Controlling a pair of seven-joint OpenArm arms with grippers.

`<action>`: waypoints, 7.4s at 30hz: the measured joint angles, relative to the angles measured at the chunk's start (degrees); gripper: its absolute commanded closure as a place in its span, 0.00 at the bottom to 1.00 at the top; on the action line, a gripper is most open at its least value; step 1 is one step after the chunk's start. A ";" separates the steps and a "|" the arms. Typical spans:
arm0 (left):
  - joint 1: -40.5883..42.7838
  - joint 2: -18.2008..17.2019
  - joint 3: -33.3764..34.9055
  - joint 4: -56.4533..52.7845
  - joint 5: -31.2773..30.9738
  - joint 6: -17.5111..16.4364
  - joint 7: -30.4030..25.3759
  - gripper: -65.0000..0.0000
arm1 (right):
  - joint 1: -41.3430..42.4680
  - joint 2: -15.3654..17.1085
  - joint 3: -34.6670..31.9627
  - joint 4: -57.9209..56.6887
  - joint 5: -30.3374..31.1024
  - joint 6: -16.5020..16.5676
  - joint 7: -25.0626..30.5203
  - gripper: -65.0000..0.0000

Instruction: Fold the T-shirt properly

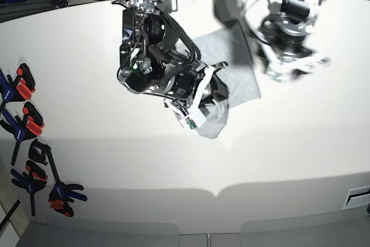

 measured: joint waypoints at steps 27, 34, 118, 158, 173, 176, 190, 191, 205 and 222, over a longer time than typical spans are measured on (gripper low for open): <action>0.79 -0.13 0.11 -0.13 3.30 2.29 1.09 0.55 | -0.61 0.07 -14.12 10.49 -17.84 -8.33 -3.43 0.59; 0.81 -0.13 0.11 -0.13 3.28 2.47 0.35 0.55 | -10.75 0.13 -14.12 20.92 -21.90 -9.70 -4.24 0.59; 0.76 -0.17 0.11 -0.13 -13.31 -8.24 -1.75 0.55 | -19.98 0.15 -29.68 22.56 -53.09 -30.40 2.64 0.52; 0.76 -0.17 0.11 -0.13 -13.33 -9.70 -1.68 0.55 | -19.89 0.17 -29.49 11.39 -32.13 -21.75 6.86 1.00; 0.90 -0.20 0.13 0.11 -9.11 -10.67 -4.83 0.54 | -19.69 0.66 -28.89 11.47 -32.11 -20.87 5.84 0.64; 0.63 -0.26 0.13 0.72 -9.75 -10.49 -5.01 0.54 | -20.04 1.03 -28.83 14.69 -33.57 -20.85 9.38 0.64; -6.25 -5.92 0.52 -0.37 -30.27 -26.71 -9.75 0.54 | -17.44 3.06 -21.27 32.72 -52.74 -26.38 13.44 0.64; -7.34 -5.86 0.50 -0.48 -31.74 -26.51 -9.84 0.54 | -17.86 3.65 -18.97 32.72 -51.01 -26.18 13.68 0.64; -19.02 3.04 7.23 -20.90 -38.56 -30.16 -13.73 0.54 | -19.93 4.76 13.27 32.35 -30.64 -21.79 11.37 0.64; -25.40 0.52 21.73 -22.88 -10.45 -15.43 -11.89 0.54 | -24.22 5.20 19.47 32.39 -36.46 -26.97 13.86 0.64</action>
